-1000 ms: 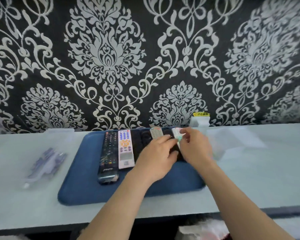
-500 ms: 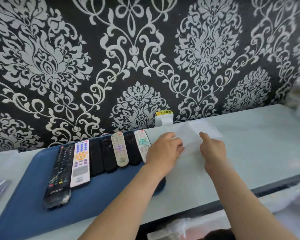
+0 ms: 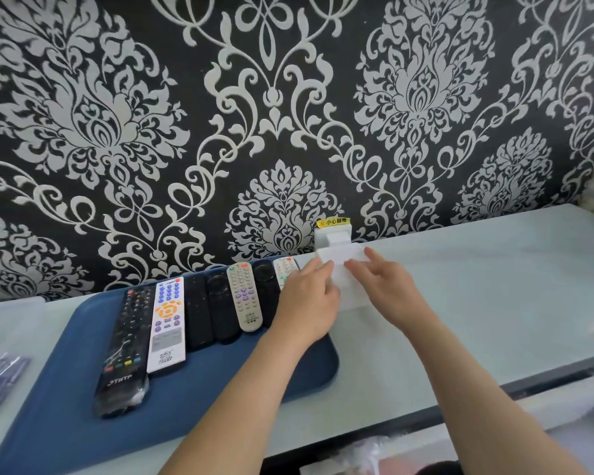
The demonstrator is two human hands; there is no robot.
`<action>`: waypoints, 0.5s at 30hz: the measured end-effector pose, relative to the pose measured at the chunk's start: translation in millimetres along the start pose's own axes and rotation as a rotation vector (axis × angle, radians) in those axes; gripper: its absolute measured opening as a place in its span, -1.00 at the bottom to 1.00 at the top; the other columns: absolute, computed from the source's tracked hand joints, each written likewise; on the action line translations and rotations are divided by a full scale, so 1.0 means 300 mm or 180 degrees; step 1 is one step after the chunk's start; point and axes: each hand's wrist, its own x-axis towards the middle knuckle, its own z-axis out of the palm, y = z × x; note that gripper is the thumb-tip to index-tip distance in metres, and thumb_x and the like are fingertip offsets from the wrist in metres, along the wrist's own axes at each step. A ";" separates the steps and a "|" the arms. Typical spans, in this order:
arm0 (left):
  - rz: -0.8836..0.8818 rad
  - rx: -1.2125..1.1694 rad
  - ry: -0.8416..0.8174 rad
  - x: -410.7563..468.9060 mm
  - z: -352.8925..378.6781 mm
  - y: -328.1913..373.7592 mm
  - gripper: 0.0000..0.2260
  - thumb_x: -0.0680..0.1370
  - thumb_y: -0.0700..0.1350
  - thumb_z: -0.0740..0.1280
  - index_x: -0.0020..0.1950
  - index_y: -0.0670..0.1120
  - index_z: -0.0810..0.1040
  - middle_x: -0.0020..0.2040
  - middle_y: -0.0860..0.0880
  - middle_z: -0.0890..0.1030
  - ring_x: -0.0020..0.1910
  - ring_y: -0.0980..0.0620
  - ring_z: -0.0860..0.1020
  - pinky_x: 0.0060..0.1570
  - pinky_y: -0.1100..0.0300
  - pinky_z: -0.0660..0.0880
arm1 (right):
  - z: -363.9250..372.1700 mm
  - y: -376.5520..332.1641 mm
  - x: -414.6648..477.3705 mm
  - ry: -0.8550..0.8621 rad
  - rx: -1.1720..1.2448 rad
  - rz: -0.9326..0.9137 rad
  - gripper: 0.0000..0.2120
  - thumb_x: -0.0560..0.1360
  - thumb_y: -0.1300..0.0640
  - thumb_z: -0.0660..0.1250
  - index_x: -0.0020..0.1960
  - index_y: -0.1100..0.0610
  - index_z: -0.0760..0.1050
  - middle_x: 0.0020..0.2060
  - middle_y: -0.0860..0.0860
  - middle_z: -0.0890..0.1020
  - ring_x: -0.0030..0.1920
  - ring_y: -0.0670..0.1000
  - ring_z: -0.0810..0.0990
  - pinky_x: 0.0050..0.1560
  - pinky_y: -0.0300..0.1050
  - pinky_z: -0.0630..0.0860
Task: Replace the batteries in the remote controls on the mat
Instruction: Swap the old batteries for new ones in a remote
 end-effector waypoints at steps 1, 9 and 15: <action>0.0044 0.0532 0.0021 -0.007 0.007 -0.008 -0.64 0.61 -0.12 0.11 0.41 -0.06 0.37 0.40 -0.02 0.38 0.37 -0.04 0.31 0.27 0.00 0.28 | 0.013 -0.003 0.001 0.0063 -0.0246 -0.0111 -0.71 0.58 0.01 0.32 0.26 0.05 0.60 0.53 0.00 0.28 0.49 -0.05 0.31 0.25 -0.25 0.22; 0.0243 0.1257 -0.0239 -0.018 0.003 -0.012 -0.47 0.58 -0.14 0.14 0.54 -0.05 0.11 0.56 -0.02 0.14 0.50 0.01 0.16 0.38 -0.01 0.18 | 0.058 0.016 0.006 0.0266 -0.0966 -0.0364 -0.71 0.62 0.08 0.22 0.31 0.06 0.53 0.49 0.05 0.34 0.45 0.12 0.34 0.29 -0.06 0.33; 0.0261 0.0360 -0.0165 -0.077 -0.045 -0.045 -0.45 0.54 -0.24 0.17 0.53 -0.05 0.15 0.48 0.01 0.29 0.44 0.00 0.23 0.32 0.07 0.29 | 0.111 -0.020 0.004 0.0521 -0.2046 -0.0291 -0.60 0.63 0.17 0.08 0.40 -0.09 0.41 0.48 -0.09 0.33 0.54 0.04 0.09 0.35 0.16 0.20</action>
